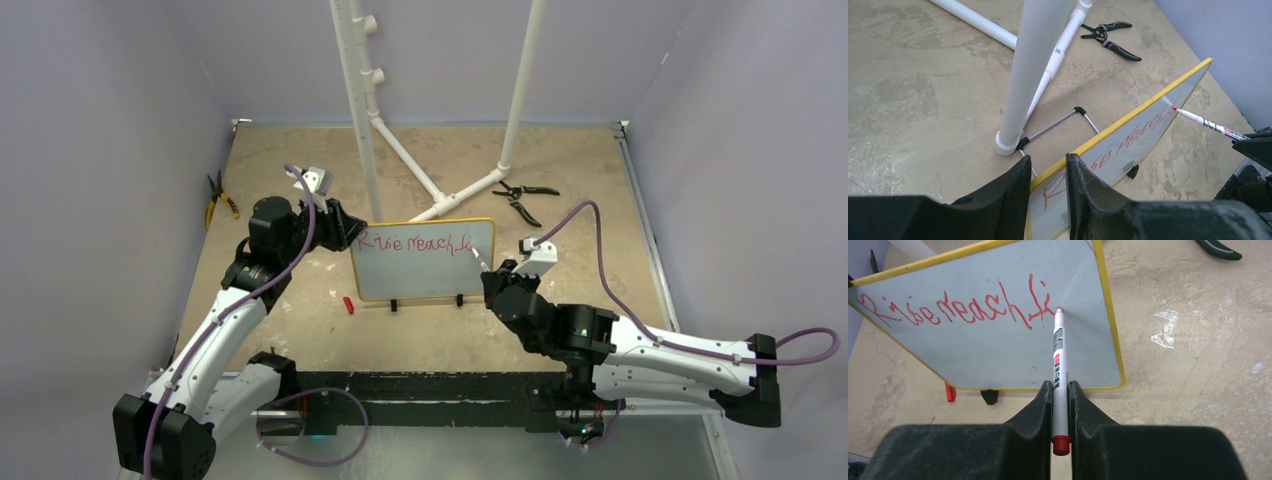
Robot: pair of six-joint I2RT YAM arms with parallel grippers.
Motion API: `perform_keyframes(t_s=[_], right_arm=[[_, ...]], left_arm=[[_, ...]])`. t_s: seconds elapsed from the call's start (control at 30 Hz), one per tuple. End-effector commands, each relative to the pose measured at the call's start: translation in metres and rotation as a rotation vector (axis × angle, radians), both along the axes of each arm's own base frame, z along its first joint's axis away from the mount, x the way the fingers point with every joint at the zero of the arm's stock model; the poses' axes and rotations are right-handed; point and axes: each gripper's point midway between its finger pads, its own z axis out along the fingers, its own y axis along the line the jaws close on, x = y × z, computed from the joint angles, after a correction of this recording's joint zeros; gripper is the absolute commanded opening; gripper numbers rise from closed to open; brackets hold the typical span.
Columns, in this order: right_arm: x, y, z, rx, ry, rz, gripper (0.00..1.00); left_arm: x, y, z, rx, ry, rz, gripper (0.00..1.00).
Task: Write a sentence on the whiteboard
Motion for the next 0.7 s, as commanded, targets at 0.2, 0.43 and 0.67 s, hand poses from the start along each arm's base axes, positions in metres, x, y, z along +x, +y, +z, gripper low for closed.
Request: perform_keyframes(t_s=[0.2,0.43,0.67], right_arm=[[0.011,0.002,0.032,0.026,-0.077,-0.036,0.00],[0.012,0.009,0.035,0.034,-0.094,-0.008,0.00],[0.008,0.003,0.039,0.066,-0.091,-0.007,0.00]], left_arm=[[-0.005,-0.002,-0.004,-0.009,0.011,-0.018,0.30],[-0.005,-0.002,-0.004,-0.010,0.012,-0.018,0.30],[-0.005,-0.002,-0.004,-0.009,0.013,-0.019,0.30]])
